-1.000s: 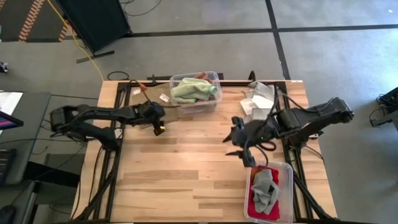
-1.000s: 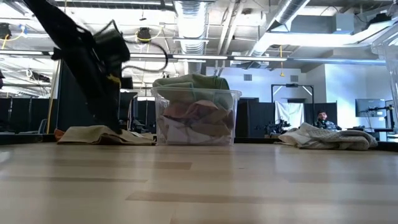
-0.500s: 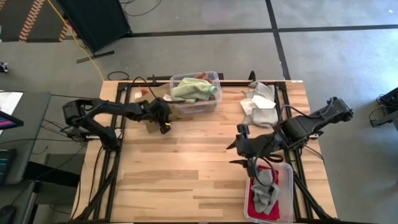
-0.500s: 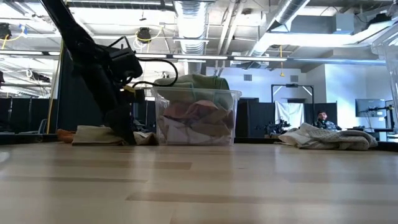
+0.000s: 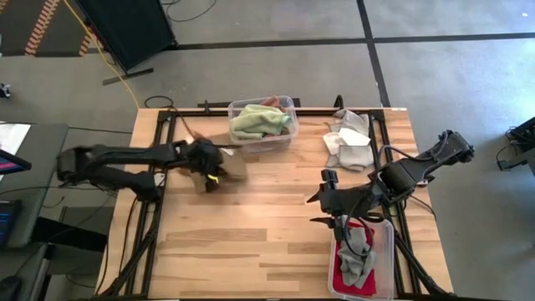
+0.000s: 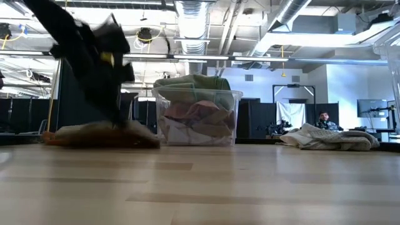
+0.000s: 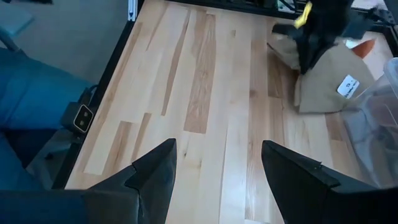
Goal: Sort towels by color in basket
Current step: Put the brown towel into the top transparent bin
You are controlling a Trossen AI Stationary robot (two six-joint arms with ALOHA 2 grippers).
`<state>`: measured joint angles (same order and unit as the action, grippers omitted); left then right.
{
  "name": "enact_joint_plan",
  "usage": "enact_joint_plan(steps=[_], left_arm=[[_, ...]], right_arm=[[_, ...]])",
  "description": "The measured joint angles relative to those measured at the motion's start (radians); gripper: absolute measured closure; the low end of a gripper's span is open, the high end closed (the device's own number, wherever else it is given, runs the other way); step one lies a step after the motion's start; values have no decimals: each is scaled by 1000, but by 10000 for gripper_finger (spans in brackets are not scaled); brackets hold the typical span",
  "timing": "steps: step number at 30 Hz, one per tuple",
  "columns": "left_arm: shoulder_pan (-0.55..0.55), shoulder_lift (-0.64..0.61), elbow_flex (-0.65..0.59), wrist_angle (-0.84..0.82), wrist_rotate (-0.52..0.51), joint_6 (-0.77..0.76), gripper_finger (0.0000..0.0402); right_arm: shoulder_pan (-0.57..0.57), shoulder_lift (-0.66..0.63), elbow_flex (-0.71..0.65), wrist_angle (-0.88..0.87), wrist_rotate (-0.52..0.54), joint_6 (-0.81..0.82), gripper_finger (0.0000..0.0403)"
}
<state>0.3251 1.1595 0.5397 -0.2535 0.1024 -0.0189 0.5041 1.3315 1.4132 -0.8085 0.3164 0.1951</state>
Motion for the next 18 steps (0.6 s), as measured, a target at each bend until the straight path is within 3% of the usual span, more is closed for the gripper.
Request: enact_joint_plan(steps=[10,18], left_arm=[[-122,-340,104,-52,-2,-30,394],[-141,-381,121,-77,-20,-27,394]], right_arm=[[0,0,0,1,0,-1,140],[0,2,0,9,0,6,140]])
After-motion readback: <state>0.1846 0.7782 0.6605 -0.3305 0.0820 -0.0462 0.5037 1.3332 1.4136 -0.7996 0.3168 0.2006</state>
